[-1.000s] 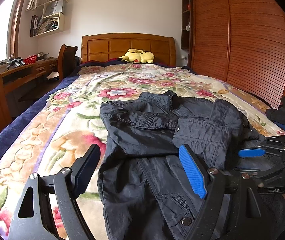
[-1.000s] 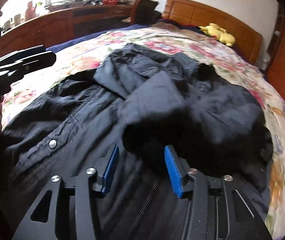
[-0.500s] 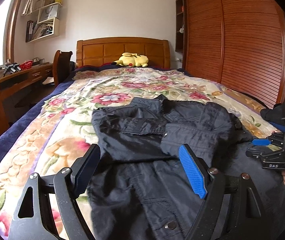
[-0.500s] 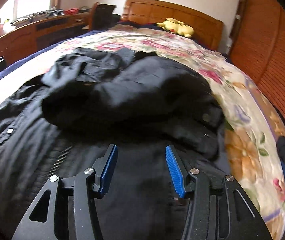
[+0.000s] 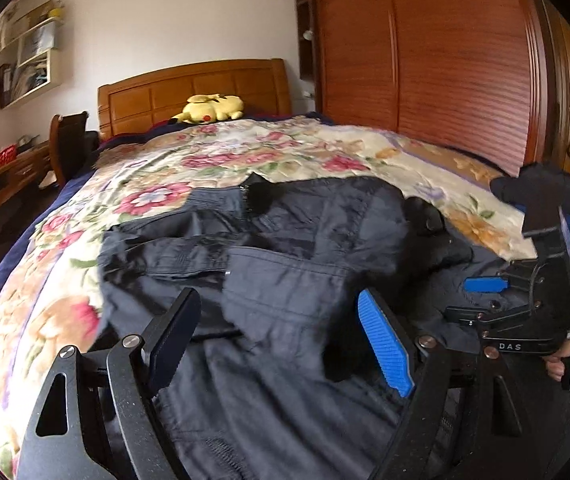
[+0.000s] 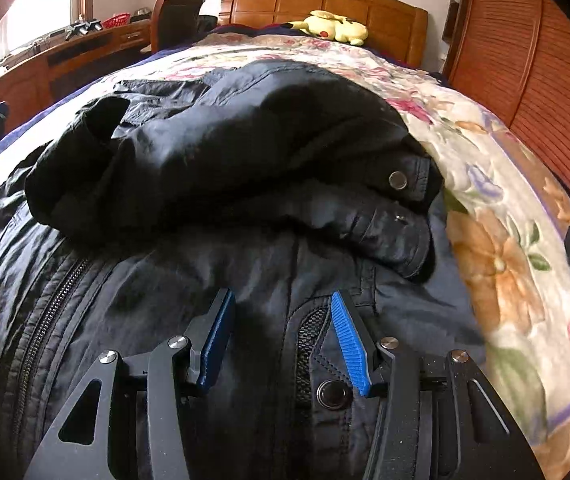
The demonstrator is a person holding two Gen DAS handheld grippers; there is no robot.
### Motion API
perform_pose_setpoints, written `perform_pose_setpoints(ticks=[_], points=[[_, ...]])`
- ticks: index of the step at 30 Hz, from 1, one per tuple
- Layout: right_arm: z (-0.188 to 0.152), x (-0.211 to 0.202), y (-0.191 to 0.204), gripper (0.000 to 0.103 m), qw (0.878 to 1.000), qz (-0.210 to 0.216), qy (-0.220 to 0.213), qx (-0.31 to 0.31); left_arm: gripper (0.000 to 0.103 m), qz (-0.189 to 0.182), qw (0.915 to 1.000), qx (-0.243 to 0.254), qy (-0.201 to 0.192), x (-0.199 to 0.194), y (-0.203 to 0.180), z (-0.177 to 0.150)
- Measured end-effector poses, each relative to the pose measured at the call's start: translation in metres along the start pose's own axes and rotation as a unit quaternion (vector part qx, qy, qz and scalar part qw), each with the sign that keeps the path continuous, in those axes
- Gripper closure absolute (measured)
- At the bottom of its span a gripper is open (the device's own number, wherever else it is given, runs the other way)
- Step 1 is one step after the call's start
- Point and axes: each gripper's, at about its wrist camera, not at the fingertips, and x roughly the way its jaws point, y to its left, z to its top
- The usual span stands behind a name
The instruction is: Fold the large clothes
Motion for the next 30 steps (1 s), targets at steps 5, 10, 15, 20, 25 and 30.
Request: perform_pose_setpoints(ticks=[5, 10, 15, 20, 25, 30], points=[[-0.003, 0.001, -0.007, 0.051, 1.000, 0.015, -0.004, 0.014, 0.021, -0.017, 0.9996, 0.018, 0.015, 0.019, -0.022, 0.004], [-0.005, 0.001, -0.016, 0.051, 1.000, 0.020, -0.006, 0.019, 0.037, -0.032, 0.9987, 0.033, 0.019, 0.026, -0.037, 0.006], [-0.006, 0.000, -0.015, 0.051, 1.000, 0.012, -0.005, 0.018, 0.047, -0.024, 0.9982, 0.038, 0.039, 0.037, -0.041, 0.003], [-0.008, -0.004, -0.014, 0.051, 1.000, 0.013, -0.014, 0.020, 0.089, -0.029, 0.9987, 0.017, 0.037, 0.033, -0.033, 0.001], [-0.009, -0.006, -0.017, 0.051, 0.999, 0.021, -0.020, 0.030, 0.095, -0.009, 0.9999, -0.008, 0.008, 0.010, -0.014, 0.003], [-0.010, -0.006, -0.018, 0.051, 0.999, 0.020, -0.022, 0.030, 0.096, 0.011, 0.9988, -0.044, -0.019, -0.017, 0.021, 0.002]])
